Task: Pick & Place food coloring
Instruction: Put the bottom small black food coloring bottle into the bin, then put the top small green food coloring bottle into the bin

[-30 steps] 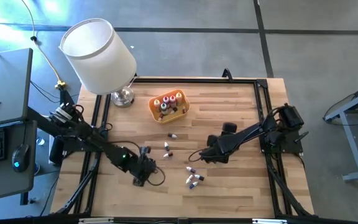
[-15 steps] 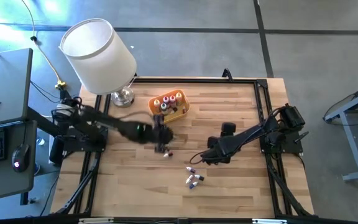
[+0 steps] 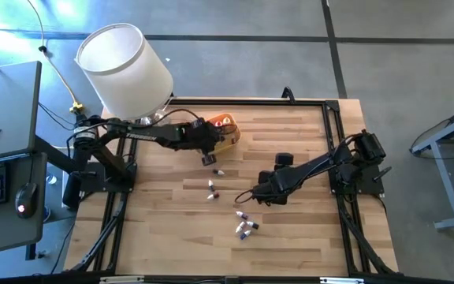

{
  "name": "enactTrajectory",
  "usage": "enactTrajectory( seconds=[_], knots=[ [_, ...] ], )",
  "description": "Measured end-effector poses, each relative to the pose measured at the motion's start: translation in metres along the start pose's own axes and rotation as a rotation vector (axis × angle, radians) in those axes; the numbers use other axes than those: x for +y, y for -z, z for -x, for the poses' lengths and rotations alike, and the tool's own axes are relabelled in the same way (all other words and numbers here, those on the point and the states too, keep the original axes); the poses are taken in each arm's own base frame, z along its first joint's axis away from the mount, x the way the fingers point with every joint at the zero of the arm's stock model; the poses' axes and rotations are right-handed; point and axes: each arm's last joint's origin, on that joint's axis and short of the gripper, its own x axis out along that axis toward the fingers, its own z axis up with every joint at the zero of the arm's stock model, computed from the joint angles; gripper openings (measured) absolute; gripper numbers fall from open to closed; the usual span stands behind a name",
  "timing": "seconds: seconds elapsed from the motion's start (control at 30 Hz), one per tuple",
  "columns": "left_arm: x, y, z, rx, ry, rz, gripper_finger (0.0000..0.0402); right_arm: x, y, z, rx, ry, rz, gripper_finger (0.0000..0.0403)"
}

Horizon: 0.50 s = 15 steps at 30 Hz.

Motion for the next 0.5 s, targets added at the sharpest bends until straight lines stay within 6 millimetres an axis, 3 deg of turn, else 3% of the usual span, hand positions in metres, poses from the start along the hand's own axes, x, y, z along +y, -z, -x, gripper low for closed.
enactTrajectory(
  seconds=[0.33,0.5],
  knots=[
    [-0.009,0.005,-0.009,0.041,0.012,-0.025,0.0145,-0.002,-0.01,-0.003,-0.061,-0.035,-0.063,0.0129],
    [-0.022,-0.007,0.001,-0.004,0.023,-0.024,0.0156,-0.002,-0.019,-0.003,-0.133,-0.07,-0.115,0.013]
  ],
)
